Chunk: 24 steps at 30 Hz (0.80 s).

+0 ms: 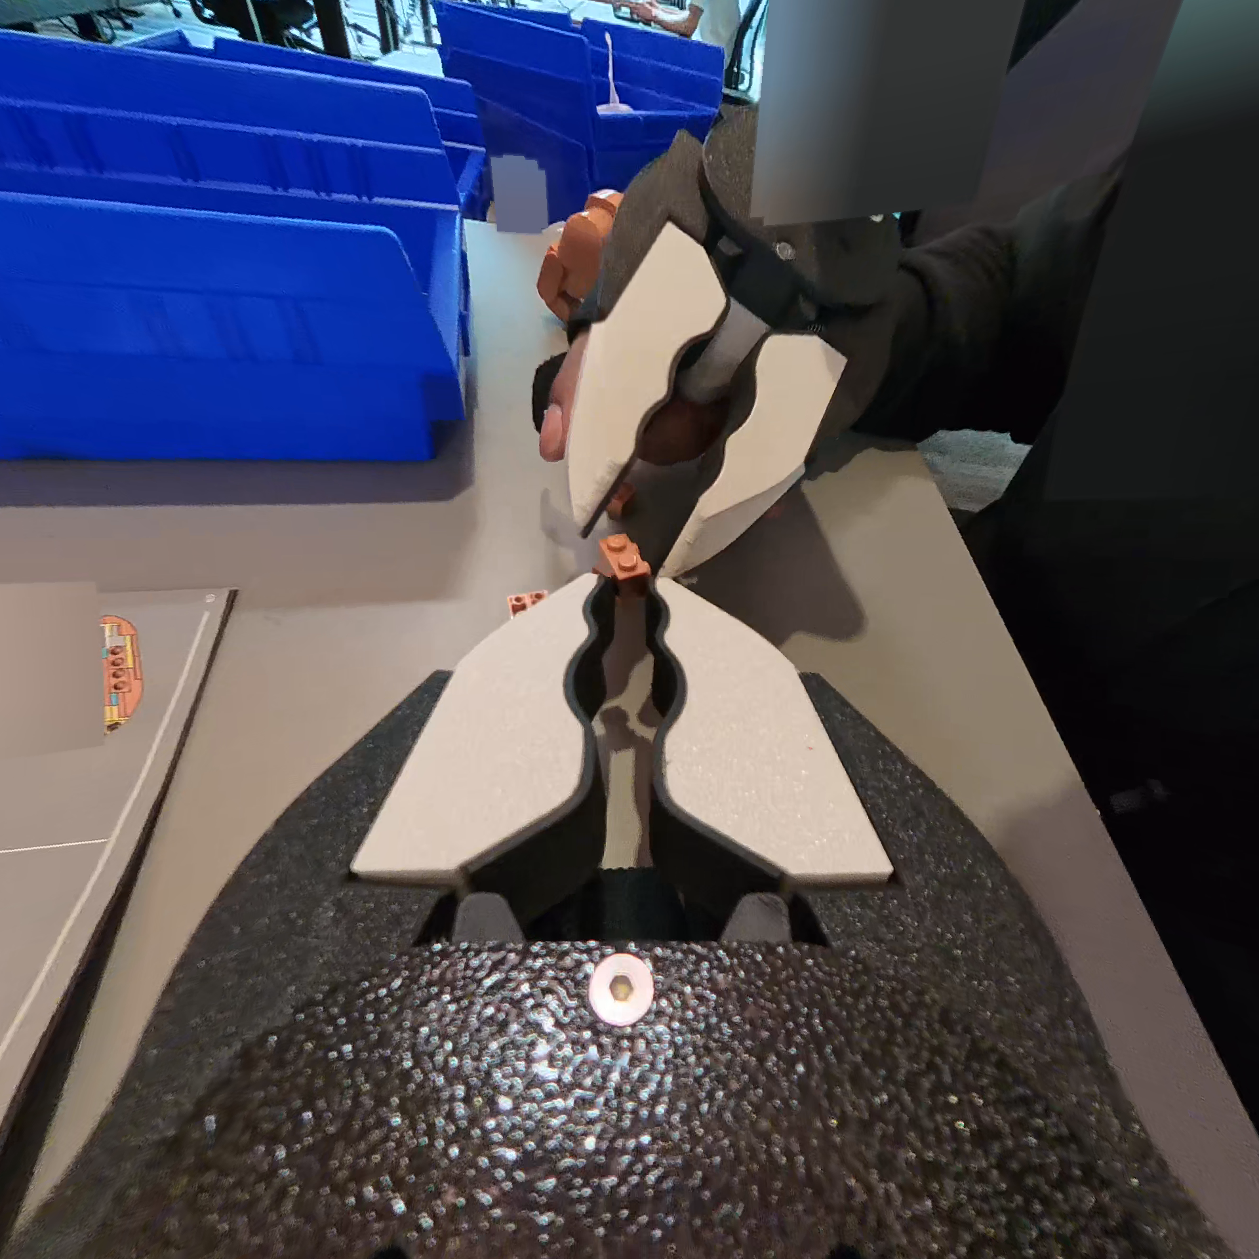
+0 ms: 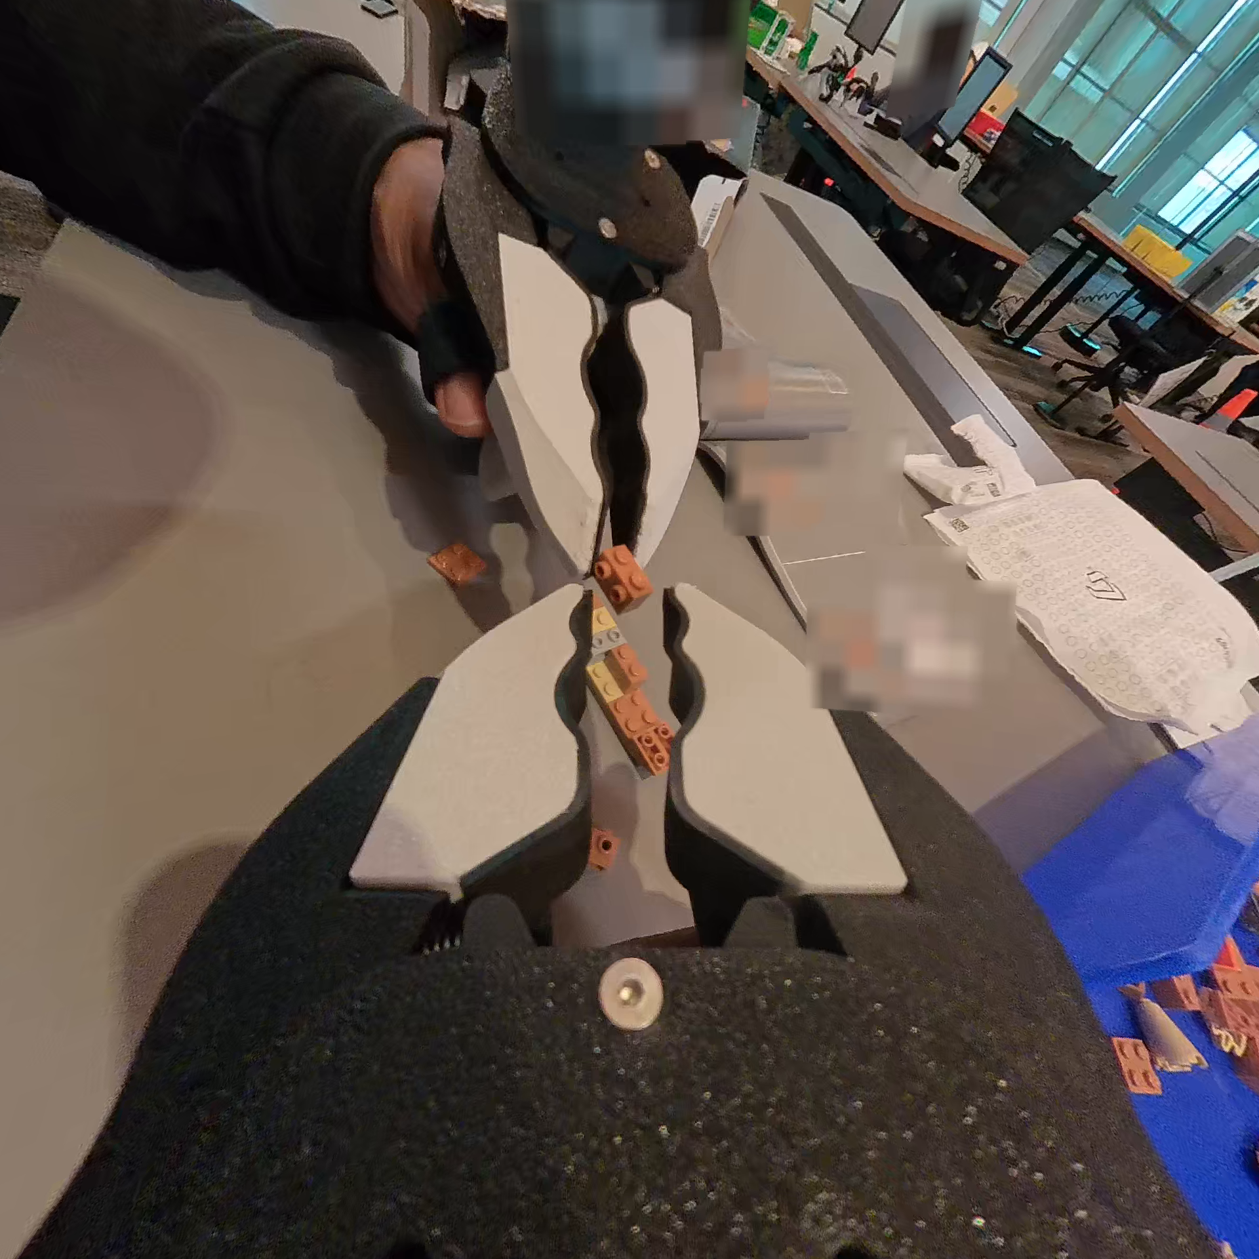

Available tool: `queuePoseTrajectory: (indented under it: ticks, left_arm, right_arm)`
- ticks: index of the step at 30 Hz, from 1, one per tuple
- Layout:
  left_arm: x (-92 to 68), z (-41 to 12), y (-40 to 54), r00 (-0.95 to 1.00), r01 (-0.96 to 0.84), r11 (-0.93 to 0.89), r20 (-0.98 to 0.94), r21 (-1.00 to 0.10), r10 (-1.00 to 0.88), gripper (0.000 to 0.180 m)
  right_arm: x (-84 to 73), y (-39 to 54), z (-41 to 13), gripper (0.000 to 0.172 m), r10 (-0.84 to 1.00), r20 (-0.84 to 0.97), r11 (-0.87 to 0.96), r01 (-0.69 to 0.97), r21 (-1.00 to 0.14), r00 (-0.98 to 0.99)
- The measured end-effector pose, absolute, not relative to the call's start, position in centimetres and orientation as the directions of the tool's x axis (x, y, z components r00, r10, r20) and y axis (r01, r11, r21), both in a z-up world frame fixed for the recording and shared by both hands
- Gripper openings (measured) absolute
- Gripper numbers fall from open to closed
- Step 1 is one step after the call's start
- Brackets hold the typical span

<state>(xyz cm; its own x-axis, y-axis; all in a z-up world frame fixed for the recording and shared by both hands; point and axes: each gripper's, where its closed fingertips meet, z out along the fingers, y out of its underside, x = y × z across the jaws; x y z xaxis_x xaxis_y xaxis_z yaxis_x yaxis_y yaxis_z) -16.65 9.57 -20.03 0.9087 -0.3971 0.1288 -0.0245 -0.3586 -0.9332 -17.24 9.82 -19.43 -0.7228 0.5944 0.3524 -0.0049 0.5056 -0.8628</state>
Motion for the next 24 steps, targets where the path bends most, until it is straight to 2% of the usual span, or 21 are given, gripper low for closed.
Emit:
queuePoseTrajectory:
  ticks: [9,24]
  left_arm:
    - [-16.33,-20.25,9.34,0.898,-0.055,-0.363,0.113,-0.93,-0.426,0.008]
    - [-16.49,-20.82,9.41,0.905,-0.053,-0.402,0.126,-0.914,-0.405,0.008]
  right_arm:
    - [-16.94,9.65,-19.77,0.011,0.576,0.334,0.509,0.008,-0.861,-0.746]
    - [-17.06,9.72,-20.26,0.012,0.552,0.419,0.582,-0.028,-0.813,-0.721]
